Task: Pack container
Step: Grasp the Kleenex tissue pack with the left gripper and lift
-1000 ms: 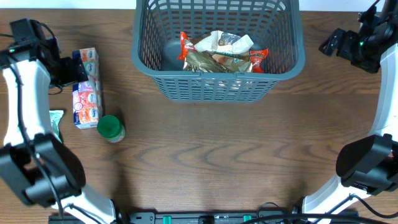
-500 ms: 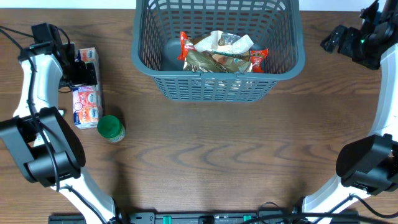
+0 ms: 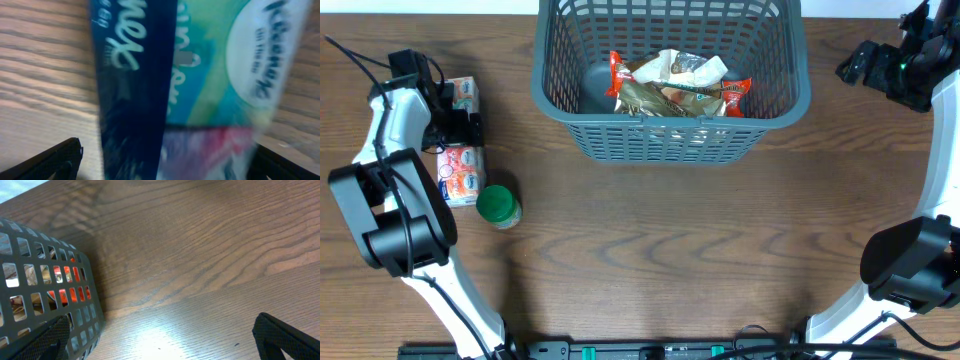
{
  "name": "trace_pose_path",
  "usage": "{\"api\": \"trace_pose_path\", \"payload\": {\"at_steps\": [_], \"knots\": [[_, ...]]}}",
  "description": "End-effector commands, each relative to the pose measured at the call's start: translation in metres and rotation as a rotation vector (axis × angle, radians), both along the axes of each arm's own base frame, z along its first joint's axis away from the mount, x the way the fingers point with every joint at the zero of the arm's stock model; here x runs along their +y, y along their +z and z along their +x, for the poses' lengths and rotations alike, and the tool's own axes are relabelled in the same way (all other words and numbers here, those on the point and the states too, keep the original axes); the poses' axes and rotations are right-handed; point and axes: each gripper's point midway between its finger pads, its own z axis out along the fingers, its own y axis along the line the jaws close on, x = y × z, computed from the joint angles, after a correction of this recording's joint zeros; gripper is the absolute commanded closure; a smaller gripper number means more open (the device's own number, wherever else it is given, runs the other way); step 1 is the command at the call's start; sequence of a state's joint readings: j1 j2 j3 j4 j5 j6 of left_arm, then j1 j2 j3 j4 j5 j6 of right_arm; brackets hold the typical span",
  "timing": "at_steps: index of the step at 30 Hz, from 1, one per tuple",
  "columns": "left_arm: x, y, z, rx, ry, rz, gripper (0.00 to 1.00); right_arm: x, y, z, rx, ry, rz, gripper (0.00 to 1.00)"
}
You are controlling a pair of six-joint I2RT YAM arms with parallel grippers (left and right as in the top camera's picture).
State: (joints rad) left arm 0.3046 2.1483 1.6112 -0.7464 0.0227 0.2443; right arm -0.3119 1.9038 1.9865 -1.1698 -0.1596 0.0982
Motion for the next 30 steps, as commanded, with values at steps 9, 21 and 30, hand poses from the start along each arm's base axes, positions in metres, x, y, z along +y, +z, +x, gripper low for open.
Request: {"api": "trace_pose_path", "payload": {"at_steps": [9, 21, 30], "knots": [[0.002, -0.014, 0.003, 0.016, -0.005, 0.003, 0.13, 0.002, -0.003, 0.0, 0.01, 0.012, -0.008, 0.01], [-0.009, 0.005, 0.0, 0.007, 0.053, -0.013, 0.94, 0.003, -0.005, -0.003, 0.025, 0.033, -0.014, 0.01], [-0.013, 0.148, -0.001, -0.25, 0.127, 0.027, 0.94, 0.003, -0.006, -0.004, 0.03, 0.062, -0.028, 0.01]]}}
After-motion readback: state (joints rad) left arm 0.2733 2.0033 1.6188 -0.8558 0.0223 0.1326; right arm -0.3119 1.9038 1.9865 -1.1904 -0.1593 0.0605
